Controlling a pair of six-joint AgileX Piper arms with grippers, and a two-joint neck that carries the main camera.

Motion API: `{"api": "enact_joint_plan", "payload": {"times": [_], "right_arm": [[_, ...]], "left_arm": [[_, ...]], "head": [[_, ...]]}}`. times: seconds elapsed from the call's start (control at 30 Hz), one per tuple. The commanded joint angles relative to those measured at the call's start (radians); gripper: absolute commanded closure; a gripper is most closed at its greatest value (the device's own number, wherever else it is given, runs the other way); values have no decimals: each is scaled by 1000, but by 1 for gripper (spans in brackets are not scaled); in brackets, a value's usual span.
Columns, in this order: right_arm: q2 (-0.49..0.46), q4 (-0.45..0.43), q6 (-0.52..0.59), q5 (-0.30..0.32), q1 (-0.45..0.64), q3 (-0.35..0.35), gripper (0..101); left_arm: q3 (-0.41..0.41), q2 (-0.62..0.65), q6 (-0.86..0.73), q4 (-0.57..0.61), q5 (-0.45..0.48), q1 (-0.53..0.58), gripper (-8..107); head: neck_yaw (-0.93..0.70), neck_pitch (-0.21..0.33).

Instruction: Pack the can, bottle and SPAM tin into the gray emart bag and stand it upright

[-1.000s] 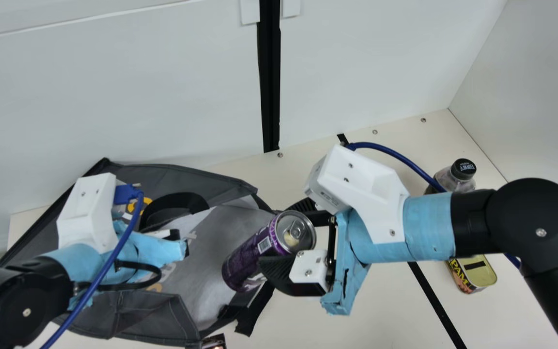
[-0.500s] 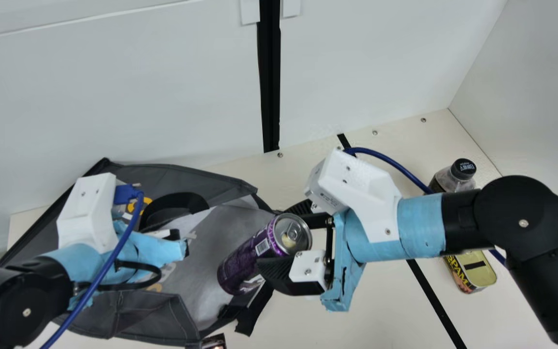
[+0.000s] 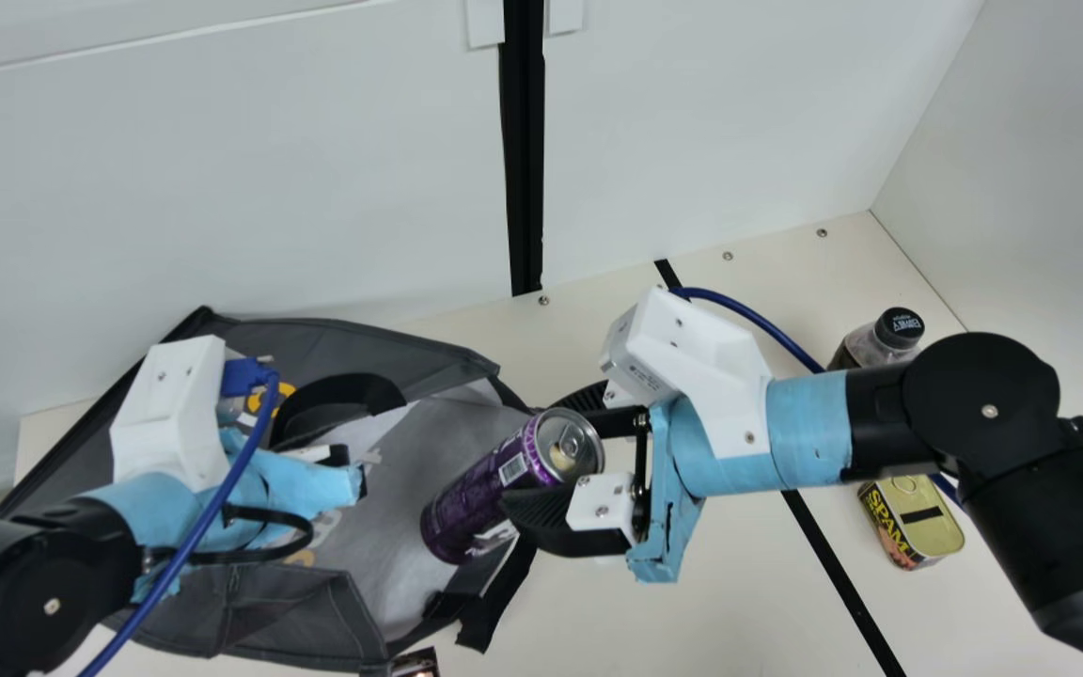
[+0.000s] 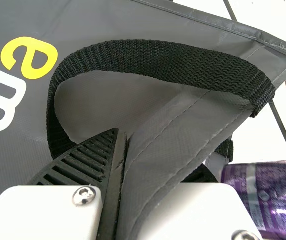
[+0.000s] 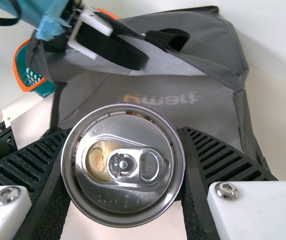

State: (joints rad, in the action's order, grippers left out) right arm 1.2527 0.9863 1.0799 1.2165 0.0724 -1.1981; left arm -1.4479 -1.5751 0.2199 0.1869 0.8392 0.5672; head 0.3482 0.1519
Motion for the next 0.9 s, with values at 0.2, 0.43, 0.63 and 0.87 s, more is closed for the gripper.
{"api": "enact_joint_plan", "payload": {"times": [0.2,0.43,0.63,0.87], "right_arm": [[22,34,68,4,29,32,101],[39,63,110,4,44,60,101],[56,93,136,4,50,74,101],[74,128,166,4,56,90,101]], "left_arm": [[0,0,0,0,0,0,107],[0,0,0,0,0,0,107],[0,0,0,0,0,0,107],[0,0,0,0,0,0,107]], "head": [[1,23],[1,23],[1,23],[1,23]]}}
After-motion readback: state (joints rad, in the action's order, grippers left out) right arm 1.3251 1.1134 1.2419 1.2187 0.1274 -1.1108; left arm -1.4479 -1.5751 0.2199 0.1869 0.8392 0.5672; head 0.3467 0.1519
